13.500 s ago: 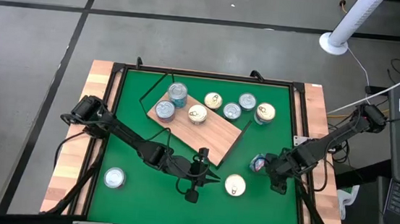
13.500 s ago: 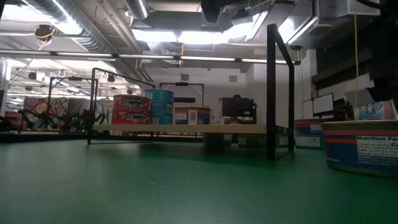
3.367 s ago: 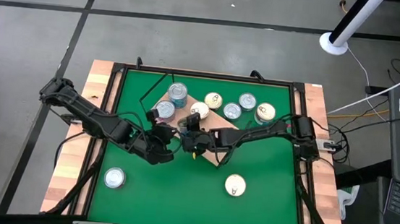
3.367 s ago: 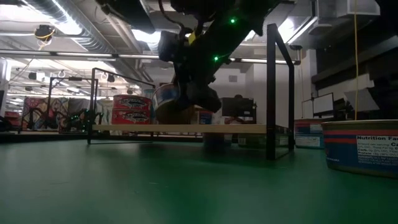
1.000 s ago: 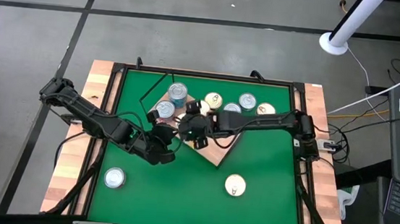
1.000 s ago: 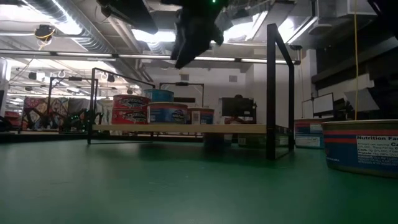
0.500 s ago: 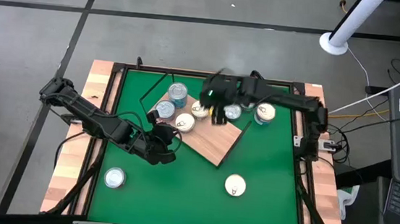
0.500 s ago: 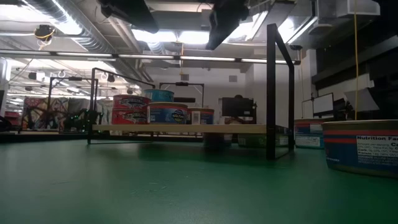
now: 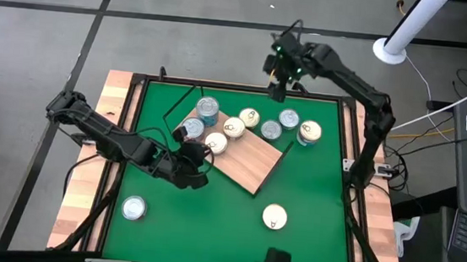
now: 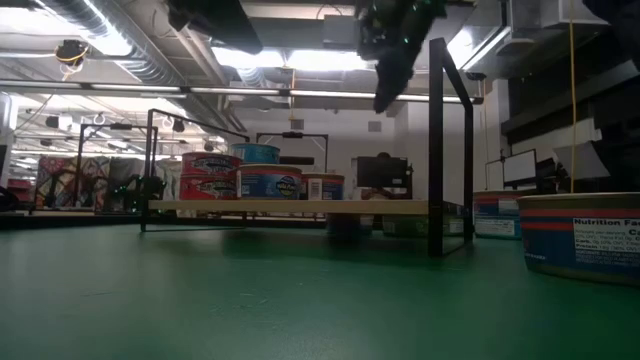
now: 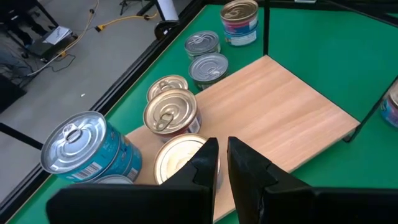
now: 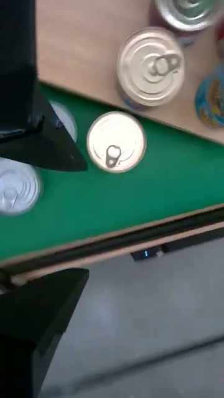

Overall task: Stack canned seafood by type on shelf
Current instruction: Put the green can on the shelf

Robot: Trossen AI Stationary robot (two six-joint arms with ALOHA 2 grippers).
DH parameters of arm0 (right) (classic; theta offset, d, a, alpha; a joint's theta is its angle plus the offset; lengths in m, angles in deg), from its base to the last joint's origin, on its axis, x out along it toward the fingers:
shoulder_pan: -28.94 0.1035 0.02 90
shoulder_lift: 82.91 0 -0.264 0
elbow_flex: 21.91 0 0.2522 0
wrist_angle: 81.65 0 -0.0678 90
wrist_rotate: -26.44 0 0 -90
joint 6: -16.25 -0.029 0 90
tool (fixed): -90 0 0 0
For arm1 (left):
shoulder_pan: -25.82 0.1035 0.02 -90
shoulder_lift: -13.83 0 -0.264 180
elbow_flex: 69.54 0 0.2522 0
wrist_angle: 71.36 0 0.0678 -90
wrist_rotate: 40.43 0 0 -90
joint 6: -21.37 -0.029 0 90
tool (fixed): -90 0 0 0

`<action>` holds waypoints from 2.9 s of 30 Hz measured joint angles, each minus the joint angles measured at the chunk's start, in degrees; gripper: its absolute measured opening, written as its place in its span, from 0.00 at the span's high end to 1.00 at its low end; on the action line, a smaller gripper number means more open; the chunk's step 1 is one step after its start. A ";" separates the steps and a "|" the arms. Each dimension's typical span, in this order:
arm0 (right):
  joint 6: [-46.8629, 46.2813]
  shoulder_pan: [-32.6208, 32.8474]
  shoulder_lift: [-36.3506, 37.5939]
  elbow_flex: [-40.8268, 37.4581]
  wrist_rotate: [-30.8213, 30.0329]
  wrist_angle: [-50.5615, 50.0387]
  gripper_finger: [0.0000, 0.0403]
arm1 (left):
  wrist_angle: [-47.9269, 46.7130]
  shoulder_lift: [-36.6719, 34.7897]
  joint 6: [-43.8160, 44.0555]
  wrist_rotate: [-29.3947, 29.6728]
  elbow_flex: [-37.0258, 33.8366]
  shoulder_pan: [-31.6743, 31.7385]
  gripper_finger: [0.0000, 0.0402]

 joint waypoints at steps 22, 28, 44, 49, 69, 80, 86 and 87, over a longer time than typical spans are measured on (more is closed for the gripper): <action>4.19 -18.31 -8.33 -0.26 12.83 -15.67 0.34 | -0.34 0.02 0.00 0.02 0.00 0.86 0.92; 5.68 -18.46 -11.96 -0.26 10.86 -16.10 0.34 | -0.33 0.02 0.02 0.01 0.01 0.86 0.92; 15.82 -18.71 -15.76 -9.22 12.81 -15.65 0.40 | -0.30 0.02 0.15 0.00 0.00 0.86 0.92; 16.12 -18.88 -15.76 -15.61 12.83 -10.65 0.49 | -0.30 0.02 0.15 0.01 0.02 0.86 0.92; 17.56 -18.83 -15.76 -18.99 9.37 1.16 0.60 | -0.30 0.02 0.13 0.00 0.02 0.86 0.92; 17.54 -18.83 -16.01 -18.97 9.64 0.67 0.60 | -0.29 0.02 0.13 0.00 0.02 0.86 0.92; 17.52 -18.92 -17.60 -18.66 11.36 0.07 0.60 | -0.28 0.02 0.13 0.00 0.02 0.86 0.92; 17.50 -18.90 -17.62 -18.68 11.44 0.07 0.60 | -0.28 0.02 0.13 0.00 0.00 0.86 0.92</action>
